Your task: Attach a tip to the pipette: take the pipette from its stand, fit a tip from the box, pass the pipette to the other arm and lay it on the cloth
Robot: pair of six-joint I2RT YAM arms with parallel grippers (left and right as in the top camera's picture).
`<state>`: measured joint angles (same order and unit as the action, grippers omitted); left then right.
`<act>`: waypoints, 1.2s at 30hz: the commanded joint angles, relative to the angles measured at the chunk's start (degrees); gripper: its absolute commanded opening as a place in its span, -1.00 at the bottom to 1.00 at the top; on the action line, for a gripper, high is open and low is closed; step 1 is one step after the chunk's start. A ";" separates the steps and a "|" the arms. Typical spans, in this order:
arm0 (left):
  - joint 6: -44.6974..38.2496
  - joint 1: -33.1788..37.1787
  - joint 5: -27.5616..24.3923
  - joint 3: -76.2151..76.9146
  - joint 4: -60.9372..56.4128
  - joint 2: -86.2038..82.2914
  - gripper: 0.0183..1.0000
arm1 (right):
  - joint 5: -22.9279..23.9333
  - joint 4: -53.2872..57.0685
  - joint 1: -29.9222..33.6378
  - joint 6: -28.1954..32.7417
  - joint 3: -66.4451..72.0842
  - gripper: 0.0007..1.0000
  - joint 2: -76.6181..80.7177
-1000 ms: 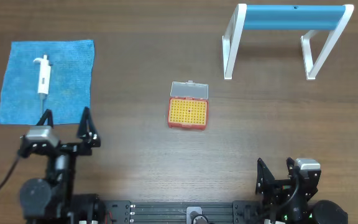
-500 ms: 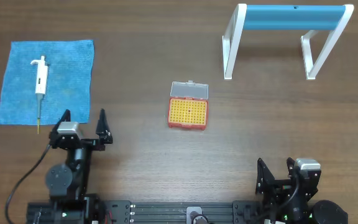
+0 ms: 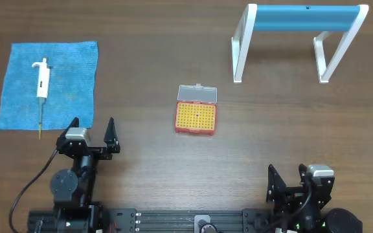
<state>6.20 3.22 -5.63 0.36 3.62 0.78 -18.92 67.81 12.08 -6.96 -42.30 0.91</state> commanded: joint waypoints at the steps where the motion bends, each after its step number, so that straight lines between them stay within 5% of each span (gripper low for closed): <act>1: -0.70 0.24 -1.05 -0.04 0.44 -0.59 0.89 | 0.44 -0.13 0.39 0.63 0.00 0.51 0.11; 23: -0.70 0.24 -1.07 -0.04 0.44 -0.59 0.88 | 0.50 -0.44 0.39 0.68 0.07 0.50 0.09; 30: -0.70 0.24 -1.07 -0.04 0.44 -0.59 0.89 | 0.48 -38.77 -1.60 12.17 13.88 0.51 0.07; 36: -0.70 0.24 -1.07 -0.04 0.44 -0.59 0.89 | 1.20 -57.92 -5.31 13.55 32.00 0.51 0.00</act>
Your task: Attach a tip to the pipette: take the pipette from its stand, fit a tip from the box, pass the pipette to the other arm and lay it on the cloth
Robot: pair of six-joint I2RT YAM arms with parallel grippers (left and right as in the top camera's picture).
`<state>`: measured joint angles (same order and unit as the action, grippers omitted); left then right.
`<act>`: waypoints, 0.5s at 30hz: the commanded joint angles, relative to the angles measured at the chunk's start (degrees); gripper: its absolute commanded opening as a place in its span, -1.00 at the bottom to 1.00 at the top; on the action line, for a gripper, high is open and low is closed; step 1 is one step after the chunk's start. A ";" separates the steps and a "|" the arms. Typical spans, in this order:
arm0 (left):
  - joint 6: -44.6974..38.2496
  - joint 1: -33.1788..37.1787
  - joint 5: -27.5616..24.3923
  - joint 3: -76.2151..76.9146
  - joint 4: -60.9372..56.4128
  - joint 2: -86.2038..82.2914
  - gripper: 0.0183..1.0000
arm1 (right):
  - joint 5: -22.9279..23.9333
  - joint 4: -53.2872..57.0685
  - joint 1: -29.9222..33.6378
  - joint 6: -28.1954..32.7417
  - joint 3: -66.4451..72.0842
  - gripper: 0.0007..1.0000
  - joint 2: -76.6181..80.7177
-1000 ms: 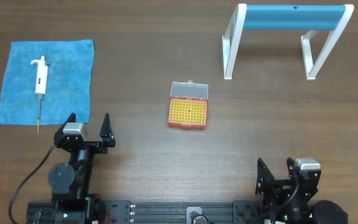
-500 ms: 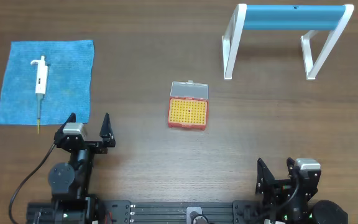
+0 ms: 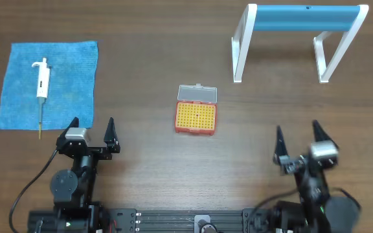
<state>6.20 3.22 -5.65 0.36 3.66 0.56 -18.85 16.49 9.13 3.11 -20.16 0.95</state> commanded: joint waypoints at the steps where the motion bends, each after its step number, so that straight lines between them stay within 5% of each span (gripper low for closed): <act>1: -0.70 0.24 -1.03 -0.04 0.39 -0.37 0.89 | 2.95 -8.74 -3.30 3.48 12.02 0.51 -0.07; 7: -0.70 0.24 -1.05 -0.04 0.39 -0.37 0.89 | 20.83 -9.92 -10.97 3.69 13.75 0.51 -0.22; 15: -0.70 0.24 -1.05 -0.04 0.39 -0.37 0.89 | 12.20 -13.31 -14.25 4.59 19.91 0.51 -0.87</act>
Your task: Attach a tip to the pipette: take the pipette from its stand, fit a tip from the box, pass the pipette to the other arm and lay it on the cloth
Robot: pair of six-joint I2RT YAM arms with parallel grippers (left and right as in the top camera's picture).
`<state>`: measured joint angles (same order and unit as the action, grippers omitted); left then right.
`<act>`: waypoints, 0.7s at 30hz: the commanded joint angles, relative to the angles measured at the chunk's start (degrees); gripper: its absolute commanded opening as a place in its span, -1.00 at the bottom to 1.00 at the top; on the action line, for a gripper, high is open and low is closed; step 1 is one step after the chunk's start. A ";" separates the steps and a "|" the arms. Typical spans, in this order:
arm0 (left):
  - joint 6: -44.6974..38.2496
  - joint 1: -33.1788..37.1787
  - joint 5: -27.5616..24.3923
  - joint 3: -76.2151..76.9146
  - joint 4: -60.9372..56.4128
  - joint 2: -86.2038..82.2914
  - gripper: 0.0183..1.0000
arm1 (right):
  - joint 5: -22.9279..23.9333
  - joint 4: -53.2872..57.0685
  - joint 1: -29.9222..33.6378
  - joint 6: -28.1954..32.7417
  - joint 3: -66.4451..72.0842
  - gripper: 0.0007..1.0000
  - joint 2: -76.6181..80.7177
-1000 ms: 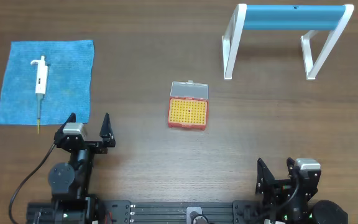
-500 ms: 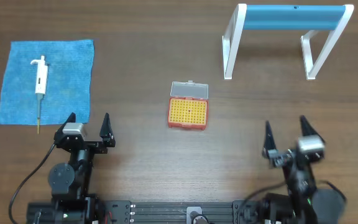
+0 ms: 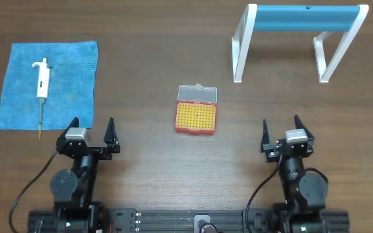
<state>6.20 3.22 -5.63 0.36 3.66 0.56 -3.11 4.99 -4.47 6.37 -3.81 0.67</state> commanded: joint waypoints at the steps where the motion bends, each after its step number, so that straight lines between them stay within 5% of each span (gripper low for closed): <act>1: -0.70 0.24 -1.05 -0.04 0.42 -0.37 0.89 | -3.56 -2.27 -0.59 2.19 3.58 0.51 -0.61; 21: -0.70 0.24 -1.05 -0.04 0.39 -0.37 0.89 | -3.39 -1.44 4.28 2.95 3.58 0.51 -0.61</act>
